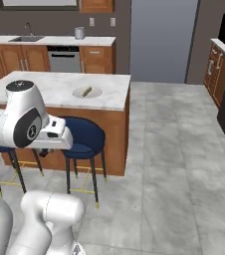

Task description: Retrieve the butter from the fridge and place it on a plate on the dining table. Then retrieve the butter knife by the fridge and place it near the plate.

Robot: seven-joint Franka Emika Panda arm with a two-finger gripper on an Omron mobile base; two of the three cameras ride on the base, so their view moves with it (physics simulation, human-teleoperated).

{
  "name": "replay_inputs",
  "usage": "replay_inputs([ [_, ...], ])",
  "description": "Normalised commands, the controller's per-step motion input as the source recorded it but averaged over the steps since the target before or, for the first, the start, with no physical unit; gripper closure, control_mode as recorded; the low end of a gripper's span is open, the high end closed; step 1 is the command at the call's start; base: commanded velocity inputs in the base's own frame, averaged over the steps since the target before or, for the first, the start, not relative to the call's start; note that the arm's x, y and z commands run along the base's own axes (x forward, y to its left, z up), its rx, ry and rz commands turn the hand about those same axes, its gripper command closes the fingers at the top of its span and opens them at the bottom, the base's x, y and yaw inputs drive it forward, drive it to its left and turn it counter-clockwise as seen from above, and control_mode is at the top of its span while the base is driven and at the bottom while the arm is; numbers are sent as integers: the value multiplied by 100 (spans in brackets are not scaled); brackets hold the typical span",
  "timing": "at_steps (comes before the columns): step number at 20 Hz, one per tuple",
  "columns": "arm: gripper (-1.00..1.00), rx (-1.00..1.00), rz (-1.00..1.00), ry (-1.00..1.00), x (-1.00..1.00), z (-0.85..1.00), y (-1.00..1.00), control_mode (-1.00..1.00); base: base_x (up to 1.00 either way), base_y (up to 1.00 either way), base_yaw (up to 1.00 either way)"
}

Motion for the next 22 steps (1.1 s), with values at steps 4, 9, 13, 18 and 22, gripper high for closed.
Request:
replay_inputs([
  [4, 100, 0, 0, 0, 0, 0, 0, 100, 87, -25, -1],
  [9, 100, 0, 0, 0, 0, 0, 0, 100, 100, -12, 0],
  [13, 100, 0, 0, 0, 0, 0, 0, 100, 95, -19, 9],
  [18, 100, 0, 0, 0, 0, 0, 0, 100, 90, -13, 8],
  [22, 100, 0, 0, 0, 0, 0, 0, 100, 99, -16, 8],
])
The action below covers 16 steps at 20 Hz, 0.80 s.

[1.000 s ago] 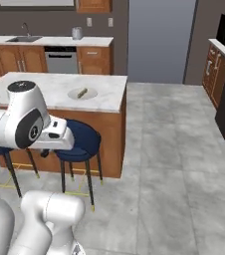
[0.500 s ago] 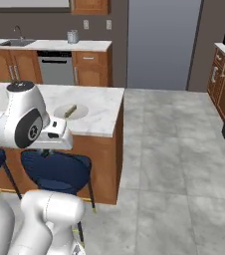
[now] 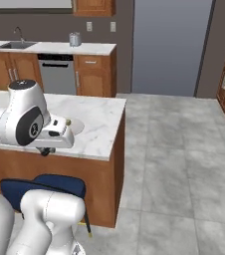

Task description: Retrieve the butter from the fridge and place it on a plate on the dining table. Then retrieve the butter knife by the fridge and place it near the plate.

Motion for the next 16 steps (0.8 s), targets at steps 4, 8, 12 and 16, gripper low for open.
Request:
replay_inputs([
  [4, 100, 0, 0, 0, 0, 0, 0, 100, 97, -26, 11],
  [8, 100, 0, 0, 0, 0, 0, 0, 100, 69, -18, 9],
  [12, 100, 0, 0, 0, 0, 0, 0, 100, 25, 0, 1],
  [16, 100, 0, 0, 0, 0, 0, 0, 100, 0, 0, 0],
])
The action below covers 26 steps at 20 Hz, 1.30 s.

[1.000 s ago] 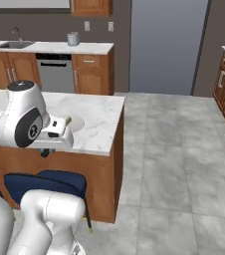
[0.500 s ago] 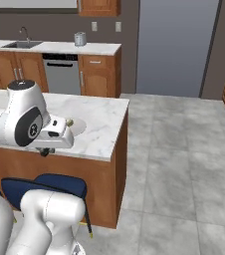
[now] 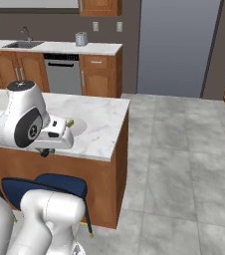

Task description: Retrieve the butter from the fridge and place it on a plate on the dining table. Then retrieve the butter knife by the fridge and place it near the plate.

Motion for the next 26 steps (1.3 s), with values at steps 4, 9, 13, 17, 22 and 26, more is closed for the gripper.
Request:
replay_inputs([
  [4, 100, 0, 0, 0, 2, 0, -1, -100, 0, 0, 0],
  [9, 100, 0, 0, 3, 65, 0, -1, -100, 0, 0, 0],
  [13, 100, 0, 0, 11, 96, 0, 0, -100, 0, 0, 0],
  [17, 100, 0, 0, 5, 100, 0, 0, -100, 0, 0, 0],
  [22, 100, 0, 1, 0, 100, -3, -6, -100, 0, 0, 0],
  [26, 100, 0, 0, 0, 100, -29, -5, -100, 0, 0, 0],
])
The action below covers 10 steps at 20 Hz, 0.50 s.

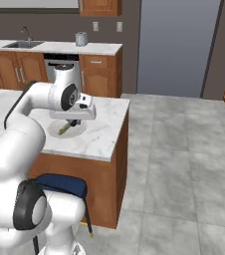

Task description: Retrieve the butter from the fridge and place it on a plate on the dining table. Then retrieve the butter knife by the fridge and place it near the plate.

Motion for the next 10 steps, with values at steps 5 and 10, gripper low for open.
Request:
replay_inputs([
  [5, 100, 0, 0, 0, 100, -45, 0, -100, 0, 0, 0],
  [10, 100, -2, 0, 0, 95, -56, 0, -100, 0, 0, 0],
])
